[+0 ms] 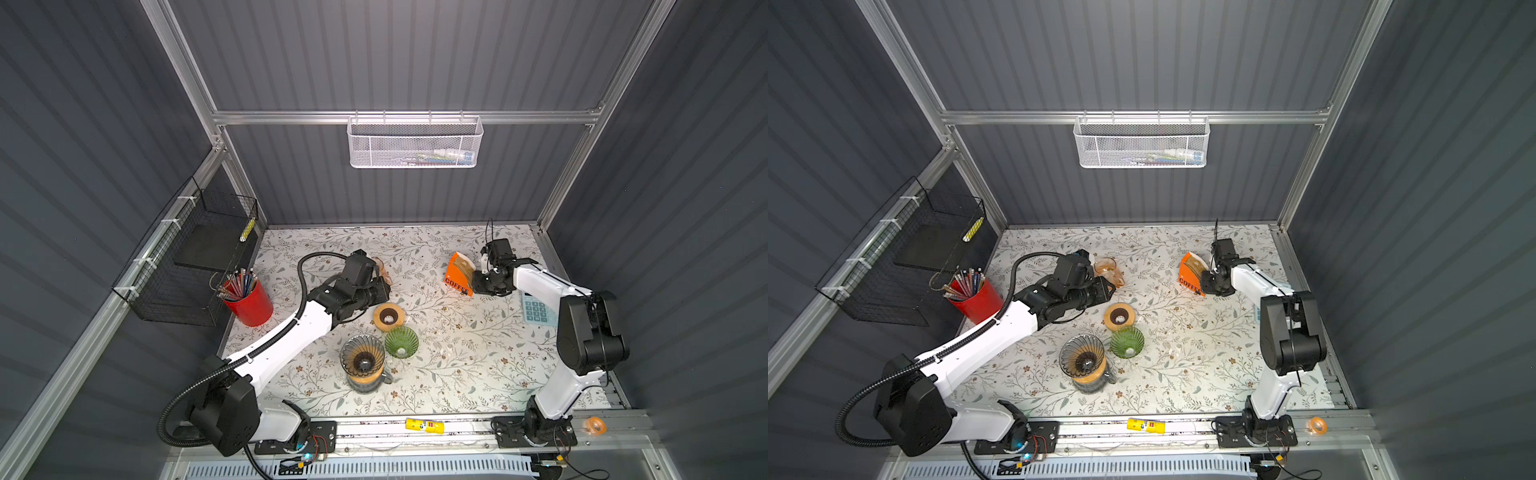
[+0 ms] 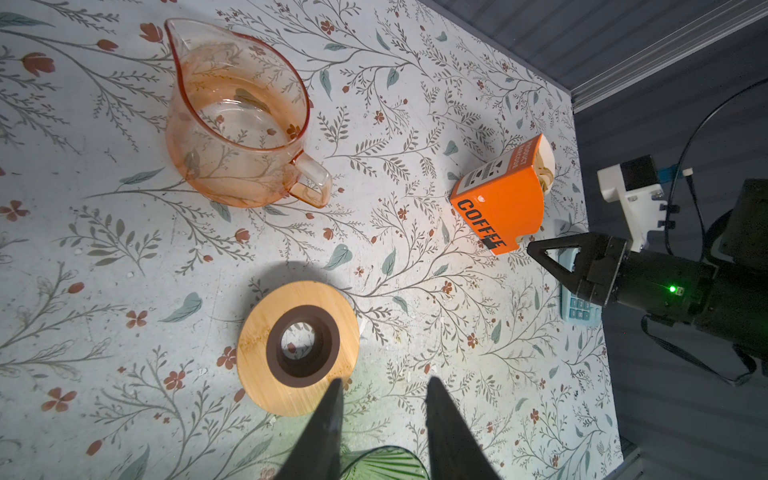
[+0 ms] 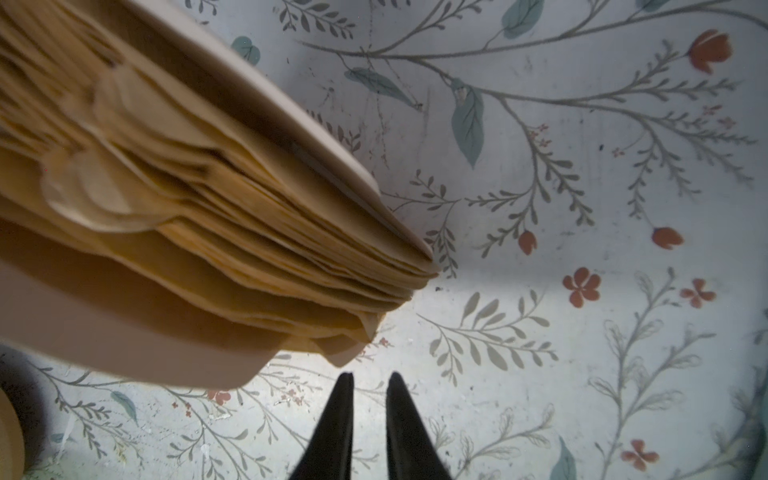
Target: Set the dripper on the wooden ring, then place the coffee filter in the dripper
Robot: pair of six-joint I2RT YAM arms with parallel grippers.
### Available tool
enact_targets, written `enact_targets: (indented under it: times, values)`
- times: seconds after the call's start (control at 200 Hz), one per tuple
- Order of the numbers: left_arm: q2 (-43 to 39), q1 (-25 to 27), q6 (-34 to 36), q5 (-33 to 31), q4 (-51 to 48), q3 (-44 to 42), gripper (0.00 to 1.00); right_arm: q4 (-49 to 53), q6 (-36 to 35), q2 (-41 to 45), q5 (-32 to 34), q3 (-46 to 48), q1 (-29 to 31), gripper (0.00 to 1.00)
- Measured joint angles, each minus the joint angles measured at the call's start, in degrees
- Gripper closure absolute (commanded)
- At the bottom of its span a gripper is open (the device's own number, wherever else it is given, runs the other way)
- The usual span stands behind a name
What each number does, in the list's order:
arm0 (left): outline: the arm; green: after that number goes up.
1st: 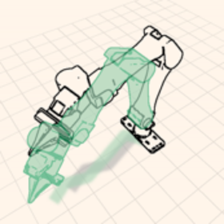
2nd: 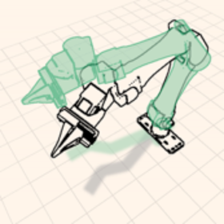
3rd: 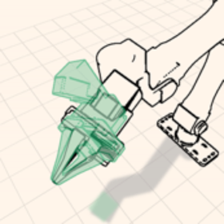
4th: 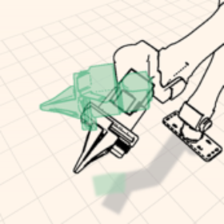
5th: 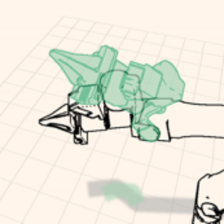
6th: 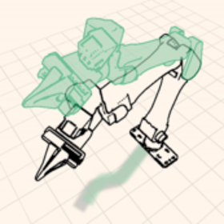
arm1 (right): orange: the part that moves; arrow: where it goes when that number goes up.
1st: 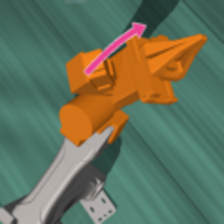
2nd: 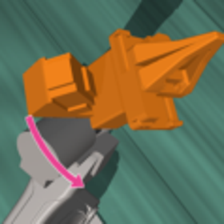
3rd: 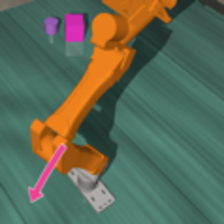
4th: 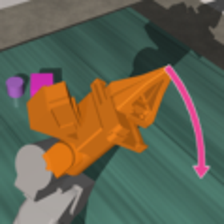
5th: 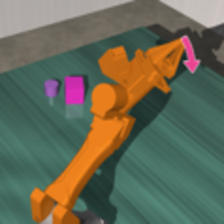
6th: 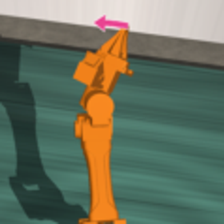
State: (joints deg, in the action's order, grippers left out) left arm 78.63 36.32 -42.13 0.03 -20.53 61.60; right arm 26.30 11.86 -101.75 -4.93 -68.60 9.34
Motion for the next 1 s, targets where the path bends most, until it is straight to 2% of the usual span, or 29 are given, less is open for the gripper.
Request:
enact_targets:
  times: [1.001]
  values:
    - [0.0, 0.0, 0.0, 0.0, 0.0, 0.1, 0.65, 0.4, -0.2, -2.7, -0.9, -3.0, 0.0, 0.79]
